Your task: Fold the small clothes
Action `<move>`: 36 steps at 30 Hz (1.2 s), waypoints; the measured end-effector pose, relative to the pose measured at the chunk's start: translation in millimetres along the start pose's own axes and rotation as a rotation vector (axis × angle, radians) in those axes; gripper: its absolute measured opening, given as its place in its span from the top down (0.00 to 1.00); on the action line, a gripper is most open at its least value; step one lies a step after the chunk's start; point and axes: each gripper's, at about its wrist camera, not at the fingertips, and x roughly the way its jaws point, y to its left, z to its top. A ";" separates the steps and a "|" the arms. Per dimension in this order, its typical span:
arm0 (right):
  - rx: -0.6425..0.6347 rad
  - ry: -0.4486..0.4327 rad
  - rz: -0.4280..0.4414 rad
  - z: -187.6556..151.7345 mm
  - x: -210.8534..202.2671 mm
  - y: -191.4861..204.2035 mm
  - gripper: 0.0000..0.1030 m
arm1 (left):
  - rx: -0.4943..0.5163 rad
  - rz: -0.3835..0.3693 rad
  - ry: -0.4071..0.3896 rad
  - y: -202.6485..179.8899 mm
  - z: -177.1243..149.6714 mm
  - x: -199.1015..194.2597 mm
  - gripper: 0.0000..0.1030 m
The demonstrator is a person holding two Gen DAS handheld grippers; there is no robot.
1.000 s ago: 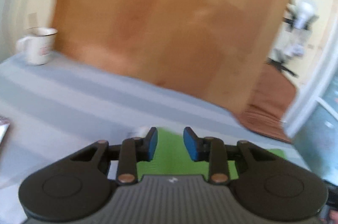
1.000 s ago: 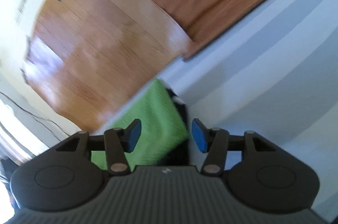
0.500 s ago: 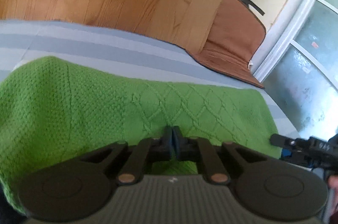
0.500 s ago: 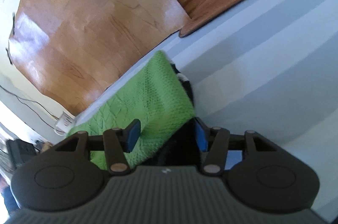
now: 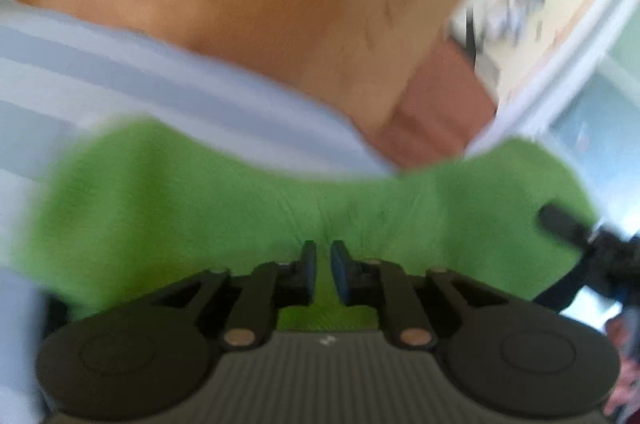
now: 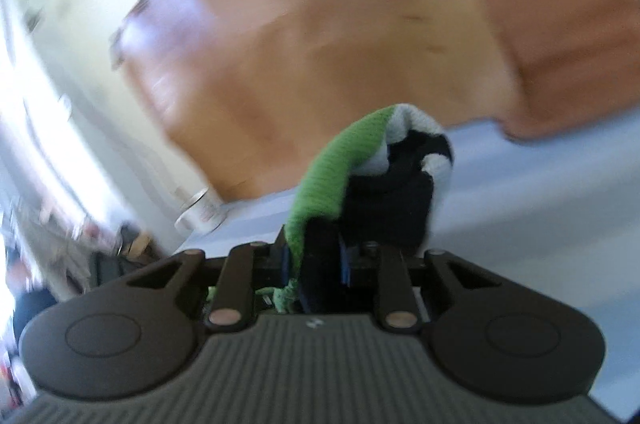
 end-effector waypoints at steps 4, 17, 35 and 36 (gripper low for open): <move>-0.168 0.093 0.060 -0.3 49.6 52.5 0.77 | -0.079 0.065 -0.191 37.4 12.4 -79.7 0.78; -0.479 0.380 0.166 -75.1 177.5 126.0 0.66 | -0.096 0.120 -0.248 59.7 18.4 -112.4 0.70; -0.302 0.243 0.066 3.4 153.3 53.5 0.62 | -0.052 0.249 -0.123 52.6 27.9 -54.7 0.67; -0.324 0.268 0.052 -4.0 160.2 50.1 0.63 | -0.040 0.267 -0.112 53.1 27.3 -51.3 0.67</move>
